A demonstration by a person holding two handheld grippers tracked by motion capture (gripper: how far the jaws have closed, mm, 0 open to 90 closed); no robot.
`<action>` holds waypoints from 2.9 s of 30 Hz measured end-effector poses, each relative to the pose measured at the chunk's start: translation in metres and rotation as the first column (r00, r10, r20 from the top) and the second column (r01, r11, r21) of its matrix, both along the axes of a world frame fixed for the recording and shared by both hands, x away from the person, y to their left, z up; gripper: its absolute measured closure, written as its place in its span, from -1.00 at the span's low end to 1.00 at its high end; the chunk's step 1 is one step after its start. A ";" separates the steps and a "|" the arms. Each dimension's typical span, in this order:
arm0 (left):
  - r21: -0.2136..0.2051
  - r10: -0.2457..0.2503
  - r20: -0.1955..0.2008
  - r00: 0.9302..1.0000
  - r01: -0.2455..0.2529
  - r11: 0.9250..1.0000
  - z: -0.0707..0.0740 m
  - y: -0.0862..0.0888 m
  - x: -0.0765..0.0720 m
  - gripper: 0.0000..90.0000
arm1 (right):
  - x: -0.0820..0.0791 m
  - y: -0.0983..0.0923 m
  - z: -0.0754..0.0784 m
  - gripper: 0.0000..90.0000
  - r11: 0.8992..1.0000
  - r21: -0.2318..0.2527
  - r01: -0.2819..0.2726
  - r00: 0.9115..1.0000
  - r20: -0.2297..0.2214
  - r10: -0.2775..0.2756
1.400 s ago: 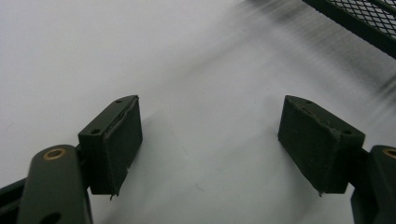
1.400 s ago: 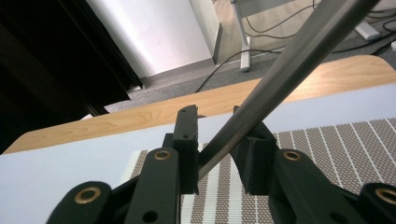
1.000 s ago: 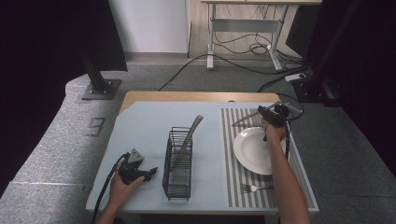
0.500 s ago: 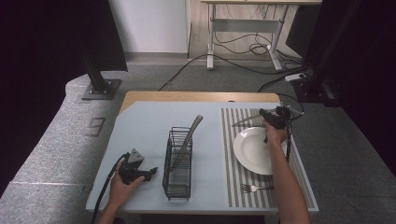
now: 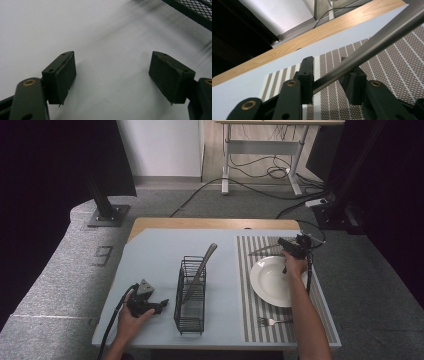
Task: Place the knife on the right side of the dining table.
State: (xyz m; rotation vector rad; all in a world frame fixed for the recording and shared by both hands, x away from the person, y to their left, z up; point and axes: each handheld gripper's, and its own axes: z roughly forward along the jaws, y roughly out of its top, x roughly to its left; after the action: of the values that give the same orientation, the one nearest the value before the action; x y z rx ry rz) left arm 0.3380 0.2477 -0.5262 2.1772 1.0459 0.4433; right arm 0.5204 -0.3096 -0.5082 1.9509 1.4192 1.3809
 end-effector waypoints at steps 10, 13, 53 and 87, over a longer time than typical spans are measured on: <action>0.001 0.000 0.000 1.000 0.000 1.000 0.000 0.000 0.000 -0.53 | 0.001 -0.001 -0.002 0.37 1.000 0.001 0.025 0.999 -0.036 -0.025; 0.000 0.000 0.000 1.000 0.000 1.000 0.000 0.000 0.000 -0.53 | 0.001 0.000 -0.002 0.36 1.000 -0.009 0.027 0.999 -0.042 -0.028; 0.000 0.000 -0.001 1.000 0.000 1.000 0.000 0.000 0.000 -0.53 | 0.010 -0.008 -0.004 0.29 0.996 -0.069 0.055 0.971 -0.231 -0.069; 0.000 0.000 -0.003 1.000 0.000 1.000 0.000 0.000 0.001 -0.54 | 0.038 -0.030 0.021 0.06 0.928 -0.262 -0.265 0.952 -0.223 0.209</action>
State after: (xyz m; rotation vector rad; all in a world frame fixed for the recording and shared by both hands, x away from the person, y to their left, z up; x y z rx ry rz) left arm 0.3387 0.2480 -0.5262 2.1782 1.0477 0.4396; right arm 0.5582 -0.3398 -0.4877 1.8030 1.8848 1.0223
